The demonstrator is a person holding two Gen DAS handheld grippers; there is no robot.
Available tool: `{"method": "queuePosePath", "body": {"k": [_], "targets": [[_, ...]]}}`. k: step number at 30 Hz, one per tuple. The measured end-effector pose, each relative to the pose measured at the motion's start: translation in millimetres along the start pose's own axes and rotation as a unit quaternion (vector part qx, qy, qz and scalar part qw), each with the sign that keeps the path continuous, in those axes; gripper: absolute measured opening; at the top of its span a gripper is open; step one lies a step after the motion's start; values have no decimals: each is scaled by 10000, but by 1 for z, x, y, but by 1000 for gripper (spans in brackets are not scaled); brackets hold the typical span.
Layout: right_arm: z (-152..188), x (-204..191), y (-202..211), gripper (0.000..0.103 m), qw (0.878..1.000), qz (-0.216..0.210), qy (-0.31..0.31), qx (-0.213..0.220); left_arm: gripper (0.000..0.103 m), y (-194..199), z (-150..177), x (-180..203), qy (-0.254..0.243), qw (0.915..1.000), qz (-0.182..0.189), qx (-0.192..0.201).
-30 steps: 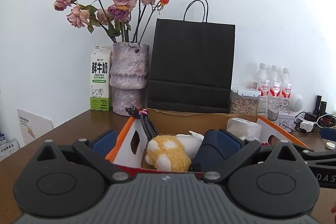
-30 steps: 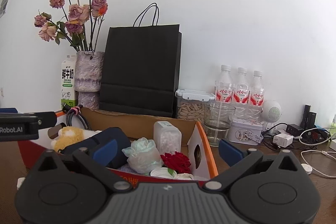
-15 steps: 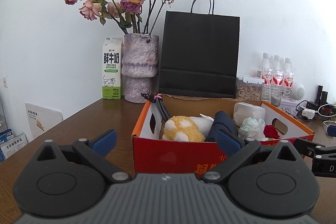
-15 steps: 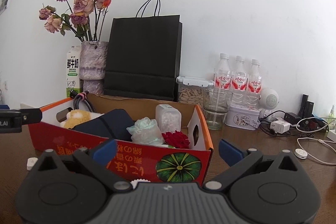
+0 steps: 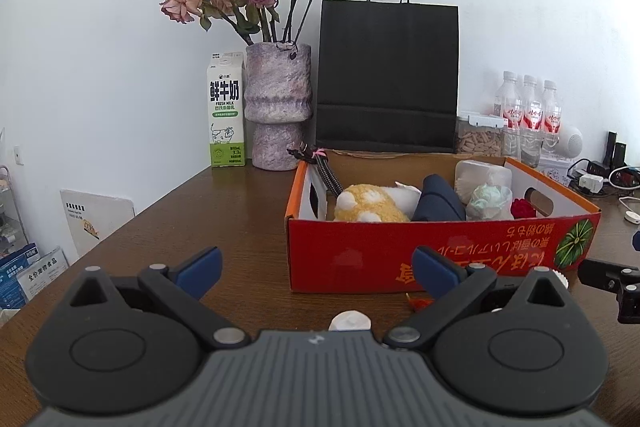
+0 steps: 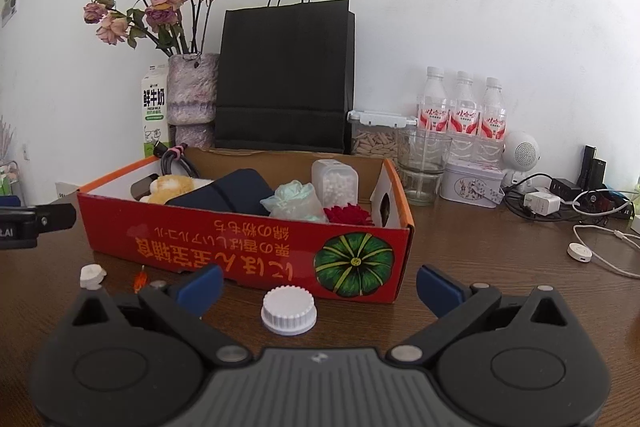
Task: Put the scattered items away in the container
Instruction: 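Withdraw both grippers from the box back over the table, then close the left gripper on the small white square cap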
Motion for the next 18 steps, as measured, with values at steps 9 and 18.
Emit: {"method": "queuePosePath", "body": {"k": [9, 18], "targets": [[6, -4, 2, 103, 9996, 0, 20, -267, 103, 3, 12, -5, -226, 9993, -59, -292], [9, -7, -9, 103, 9979, 94, 139, -633, 103, -2, 16, -3, -351, 9983, -122, -457]]}}
Point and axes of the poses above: each gripper's, at about its wrist camera, not at the fingertips, and y roughly against the way its jaws point, x to its right, z to its underside, the point moved 2 cm from there along -y, roughly the way its jaws point, and after that the axes turned 9 degrees about -z, right-handed, at the moved point
